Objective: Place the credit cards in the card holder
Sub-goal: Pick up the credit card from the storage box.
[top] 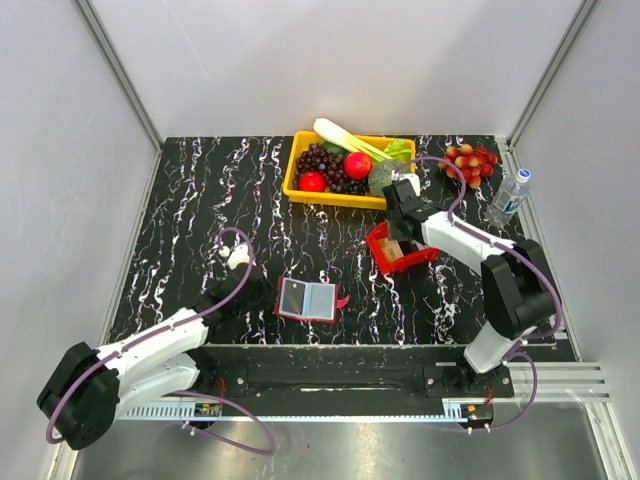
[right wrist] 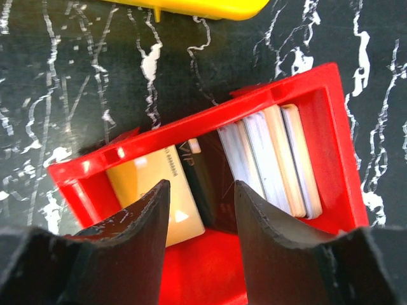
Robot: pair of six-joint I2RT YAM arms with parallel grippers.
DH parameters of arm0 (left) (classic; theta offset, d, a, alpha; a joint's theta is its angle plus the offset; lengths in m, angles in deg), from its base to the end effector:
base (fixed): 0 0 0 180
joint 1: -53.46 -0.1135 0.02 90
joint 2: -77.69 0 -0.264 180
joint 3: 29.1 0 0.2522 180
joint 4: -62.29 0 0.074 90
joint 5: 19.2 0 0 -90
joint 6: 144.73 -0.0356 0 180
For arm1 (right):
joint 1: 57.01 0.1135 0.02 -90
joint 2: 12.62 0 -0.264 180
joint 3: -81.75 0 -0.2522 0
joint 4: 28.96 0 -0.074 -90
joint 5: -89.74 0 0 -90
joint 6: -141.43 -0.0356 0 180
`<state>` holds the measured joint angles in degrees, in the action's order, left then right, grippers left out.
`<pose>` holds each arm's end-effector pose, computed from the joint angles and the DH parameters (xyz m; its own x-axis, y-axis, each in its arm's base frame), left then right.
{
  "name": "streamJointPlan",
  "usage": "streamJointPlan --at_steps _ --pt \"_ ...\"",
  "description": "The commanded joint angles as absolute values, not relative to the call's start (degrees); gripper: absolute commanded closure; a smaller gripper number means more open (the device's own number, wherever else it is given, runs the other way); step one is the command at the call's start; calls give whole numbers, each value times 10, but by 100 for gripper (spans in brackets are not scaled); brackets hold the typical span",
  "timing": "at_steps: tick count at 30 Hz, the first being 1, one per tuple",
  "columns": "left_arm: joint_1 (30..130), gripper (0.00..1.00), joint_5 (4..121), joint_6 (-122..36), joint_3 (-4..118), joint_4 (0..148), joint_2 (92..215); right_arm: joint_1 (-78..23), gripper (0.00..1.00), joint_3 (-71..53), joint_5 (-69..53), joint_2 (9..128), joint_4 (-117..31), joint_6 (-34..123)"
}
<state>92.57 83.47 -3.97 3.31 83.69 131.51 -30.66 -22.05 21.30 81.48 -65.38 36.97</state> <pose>0.1436 -0.1067 0.1606 -0.7135 -0.3938 -0.5795 -0.0981 0.8751 -0.4739 0.3117 0.1398 0.2123 -0.7600 -0.1173 -0.6393 -0.0320 0.9891 -0.1434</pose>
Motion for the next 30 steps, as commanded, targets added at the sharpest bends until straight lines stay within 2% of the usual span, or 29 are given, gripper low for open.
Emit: streamJointPlan --at_steps 1,20,25,30 --pt "924 100 830 -50 56 819 1319 -308 49 -179 274 839 -678 417" --pt "912 100 817 -54 47 804 1329 -308 51 -161 346 902 -705 433" --pt "909 100 813 -56 47 804 1331 -308 54 -164 355 881 -699 429" --pt "907 100 812 -57 46 801 1333 -308 62 -165 356 870 -694 429"
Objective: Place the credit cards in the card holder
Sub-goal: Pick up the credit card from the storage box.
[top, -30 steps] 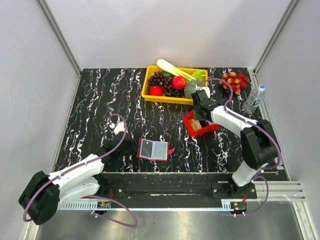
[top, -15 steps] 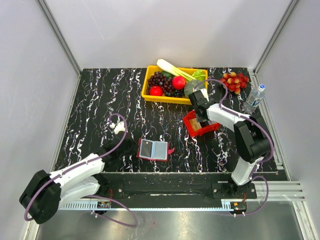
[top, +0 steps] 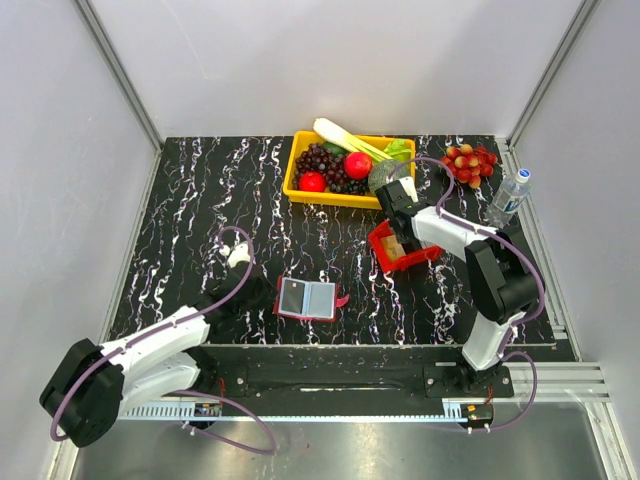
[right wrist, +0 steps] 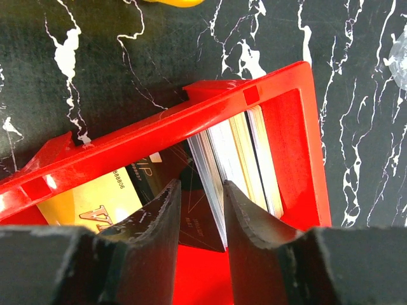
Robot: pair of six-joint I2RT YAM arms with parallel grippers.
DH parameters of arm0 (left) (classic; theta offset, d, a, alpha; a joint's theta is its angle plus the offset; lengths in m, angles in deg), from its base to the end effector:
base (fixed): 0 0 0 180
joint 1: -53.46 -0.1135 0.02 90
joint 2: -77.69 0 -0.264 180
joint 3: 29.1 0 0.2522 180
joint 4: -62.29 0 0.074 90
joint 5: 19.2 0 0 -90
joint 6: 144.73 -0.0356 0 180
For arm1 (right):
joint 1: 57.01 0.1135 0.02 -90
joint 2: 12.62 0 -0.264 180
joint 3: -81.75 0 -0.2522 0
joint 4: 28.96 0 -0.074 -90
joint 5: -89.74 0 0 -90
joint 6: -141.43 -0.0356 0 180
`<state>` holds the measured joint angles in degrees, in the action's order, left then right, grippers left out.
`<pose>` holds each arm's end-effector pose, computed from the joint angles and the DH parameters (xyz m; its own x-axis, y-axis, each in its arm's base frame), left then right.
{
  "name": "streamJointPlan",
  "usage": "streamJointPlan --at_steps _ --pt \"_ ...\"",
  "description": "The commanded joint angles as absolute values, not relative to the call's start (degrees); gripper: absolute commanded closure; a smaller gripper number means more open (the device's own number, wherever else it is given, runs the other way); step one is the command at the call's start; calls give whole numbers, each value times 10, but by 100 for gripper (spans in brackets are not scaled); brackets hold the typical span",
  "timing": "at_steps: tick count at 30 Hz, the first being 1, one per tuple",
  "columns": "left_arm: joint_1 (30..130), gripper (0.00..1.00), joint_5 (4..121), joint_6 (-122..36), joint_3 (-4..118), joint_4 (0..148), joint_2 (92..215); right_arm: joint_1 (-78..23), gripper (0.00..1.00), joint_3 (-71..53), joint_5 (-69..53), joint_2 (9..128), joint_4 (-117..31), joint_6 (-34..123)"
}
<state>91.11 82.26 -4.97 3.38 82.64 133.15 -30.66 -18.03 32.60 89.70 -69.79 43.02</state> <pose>0.1482 -0.1054 0.1578 -0.7206 -0.3890 -0.5740 -0.1019 0.8783 -0.4672 0.3287 0.1413 0.1840 -0.8115 -0.2649 -0.5208 -0.0332 0.9109 -0.4114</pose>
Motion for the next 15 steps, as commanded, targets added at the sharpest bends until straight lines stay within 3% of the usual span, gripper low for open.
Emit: streamJointPlan --at_steps 1,12,15 --pt "906 100 811 -57 46 802 1332 -308 63 -165 357 869 -693 429" --pt "905 100 809 -59 44 801 1331 -308 70 -171 360 856 -686 430" --pt "904 100 809 -59 44 802 1332 -309 66 -169 357 859 -686 426"
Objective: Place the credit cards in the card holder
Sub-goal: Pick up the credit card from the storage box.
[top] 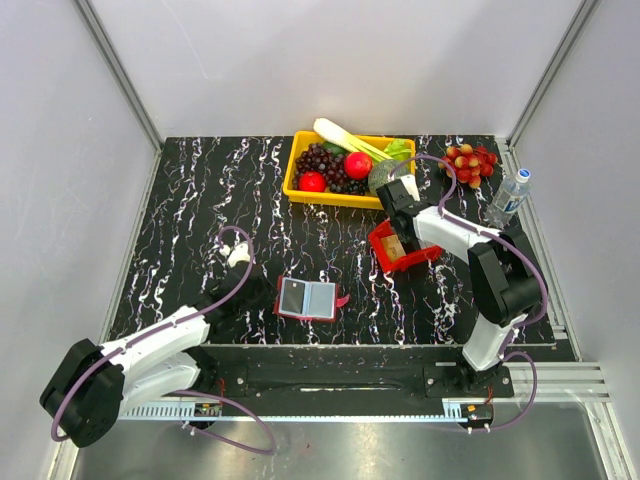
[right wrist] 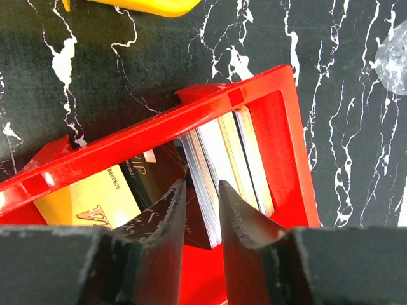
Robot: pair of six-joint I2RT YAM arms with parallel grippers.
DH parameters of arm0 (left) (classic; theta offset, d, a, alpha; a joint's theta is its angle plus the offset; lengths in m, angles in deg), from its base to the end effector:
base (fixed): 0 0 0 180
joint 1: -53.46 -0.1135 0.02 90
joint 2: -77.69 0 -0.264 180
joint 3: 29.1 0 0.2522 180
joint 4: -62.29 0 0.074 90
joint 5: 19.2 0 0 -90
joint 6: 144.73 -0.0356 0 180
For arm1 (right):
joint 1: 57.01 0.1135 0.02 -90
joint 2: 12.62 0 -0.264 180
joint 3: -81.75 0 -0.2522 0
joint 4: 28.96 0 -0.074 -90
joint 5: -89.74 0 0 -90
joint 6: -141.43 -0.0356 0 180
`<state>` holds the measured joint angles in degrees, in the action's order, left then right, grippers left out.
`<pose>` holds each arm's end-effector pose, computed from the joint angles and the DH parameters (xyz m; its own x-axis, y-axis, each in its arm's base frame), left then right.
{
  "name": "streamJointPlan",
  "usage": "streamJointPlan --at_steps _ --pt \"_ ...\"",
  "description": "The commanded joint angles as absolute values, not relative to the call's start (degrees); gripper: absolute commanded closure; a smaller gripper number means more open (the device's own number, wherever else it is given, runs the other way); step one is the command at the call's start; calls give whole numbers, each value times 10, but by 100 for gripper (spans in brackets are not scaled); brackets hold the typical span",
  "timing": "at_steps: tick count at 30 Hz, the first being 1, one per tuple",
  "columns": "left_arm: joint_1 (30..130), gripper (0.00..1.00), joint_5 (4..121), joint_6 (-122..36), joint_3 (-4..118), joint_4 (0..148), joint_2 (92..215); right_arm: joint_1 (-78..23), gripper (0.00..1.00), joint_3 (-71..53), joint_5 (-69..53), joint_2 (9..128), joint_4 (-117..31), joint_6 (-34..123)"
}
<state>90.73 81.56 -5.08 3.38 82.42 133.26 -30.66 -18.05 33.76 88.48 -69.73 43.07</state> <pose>0.1490 -0.1050 0.1577 -0.7237 -0.3901 -0.5693 -0.1002 0.8756 -0.4726 0.3274 0.1400 0.1915 -0.7993 -0.2614 -0.5411 -0.0139 0.9082 -0.4182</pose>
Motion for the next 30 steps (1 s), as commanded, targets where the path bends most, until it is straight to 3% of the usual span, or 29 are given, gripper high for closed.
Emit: streamJointPlan --at_steps 1,5,30 --pt "903 100 810 -59 44 801 1332 -308 61 -169 339 854 -686 424" --pt "902 100 807 -58 43 798 1332 -308 50 -173 323 852 -675 433" --pt "898 100 802 -60 47 799 1335 -308 51 -168 377 912 -698 435"
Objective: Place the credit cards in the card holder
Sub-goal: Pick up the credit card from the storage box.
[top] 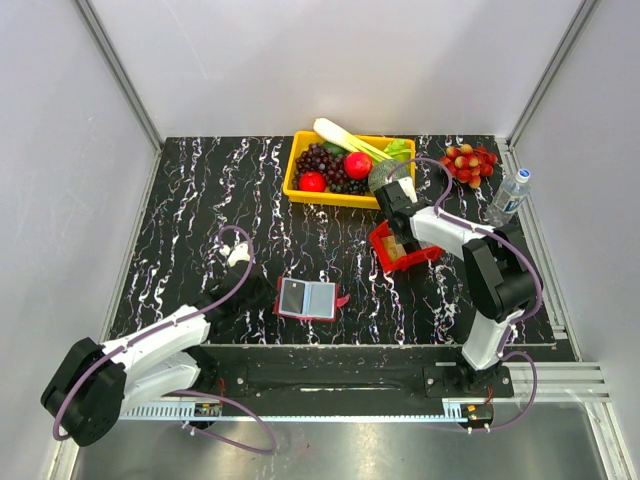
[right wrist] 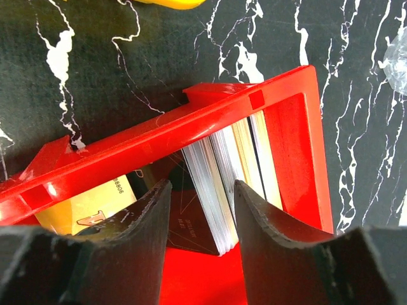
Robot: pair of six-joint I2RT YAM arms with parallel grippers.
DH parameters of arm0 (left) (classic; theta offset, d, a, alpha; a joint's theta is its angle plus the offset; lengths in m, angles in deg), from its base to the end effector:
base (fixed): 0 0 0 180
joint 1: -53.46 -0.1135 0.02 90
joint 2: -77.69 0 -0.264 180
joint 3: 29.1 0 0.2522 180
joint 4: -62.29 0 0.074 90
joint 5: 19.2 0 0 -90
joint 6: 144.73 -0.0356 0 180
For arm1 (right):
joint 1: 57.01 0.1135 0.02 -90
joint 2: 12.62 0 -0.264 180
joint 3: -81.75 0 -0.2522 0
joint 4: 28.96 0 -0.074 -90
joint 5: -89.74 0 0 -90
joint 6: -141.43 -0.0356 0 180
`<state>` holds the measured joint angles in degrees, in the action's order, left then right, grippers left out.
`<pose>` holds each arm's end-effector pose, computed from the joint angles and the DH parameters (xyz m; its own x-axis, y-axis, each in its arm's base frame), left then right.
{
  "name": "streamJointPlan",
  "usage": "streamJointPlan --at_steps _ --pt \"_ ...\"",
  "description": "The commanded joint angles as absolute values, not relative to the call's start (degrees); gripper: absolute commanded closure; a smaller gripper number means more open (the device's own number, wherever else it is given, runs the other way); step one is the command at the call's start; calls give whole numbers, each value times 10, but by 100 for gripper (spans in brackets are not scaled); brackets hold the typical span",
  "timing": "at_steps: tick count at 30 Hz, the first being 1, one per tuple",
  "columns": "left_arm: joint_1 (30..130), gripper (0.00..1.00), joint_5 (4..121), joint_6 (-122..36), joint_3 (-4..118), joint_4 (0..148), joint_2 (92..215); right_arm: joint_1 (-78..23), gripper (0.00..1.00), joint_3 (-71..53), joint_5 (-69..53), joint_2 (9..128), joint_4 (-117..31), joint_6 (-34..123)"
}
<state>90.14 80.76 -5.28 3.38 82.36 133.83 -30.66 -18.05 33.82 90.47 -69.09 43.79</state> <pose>0.1502 -0.1042 0.1561 -0.7313 -0.3885 -0.5606 -0.1039 0.8758 -0.4713 0.3306 0.1415 0.1803 -0.8101 -0.2784 -0.5160 -0.0324 0.9000 -0.4346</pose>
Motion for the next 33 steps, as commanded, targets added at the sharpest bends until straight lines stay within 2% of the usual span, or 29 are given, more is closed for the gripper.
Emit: streamJointPlan --at_steps 1,5,14,17,18,19,22,24,26,33 --pt "898 100 802 -60 45 799 1336 -308 52 -168 385 908 -699 432" --pt "896 100 799 -60 45 797 1337 -308 65 -169 384 885 -693 429" --pt "895 100 799 -60 42 794 1339 -308 76 -173 388 861 -688 429" --pt "896 100 799 -60 41 794 1336 -308 85 -175 382 860 -684 431" --pt "896 100 799 -61 41 794 1336 -308 86 -176 380 861 -684 433" --pt "895 100 799 -62 41 794 1336 -308 85 -175 379 862 -684 432" --pt "895 100 799 -61 41 796 1336 -308 64 -179 364 860 -682 428" --pt "894 100 799 -60 40 794 1336 -308 58 -182 346 858 -675 427" --pt "894 100 798 -60 40 794 1338 -308 45 -185 343 860 -670 429" --pt "893 100 799 -60 41 795 1339 -308 43 -186 358 884 -667 434"
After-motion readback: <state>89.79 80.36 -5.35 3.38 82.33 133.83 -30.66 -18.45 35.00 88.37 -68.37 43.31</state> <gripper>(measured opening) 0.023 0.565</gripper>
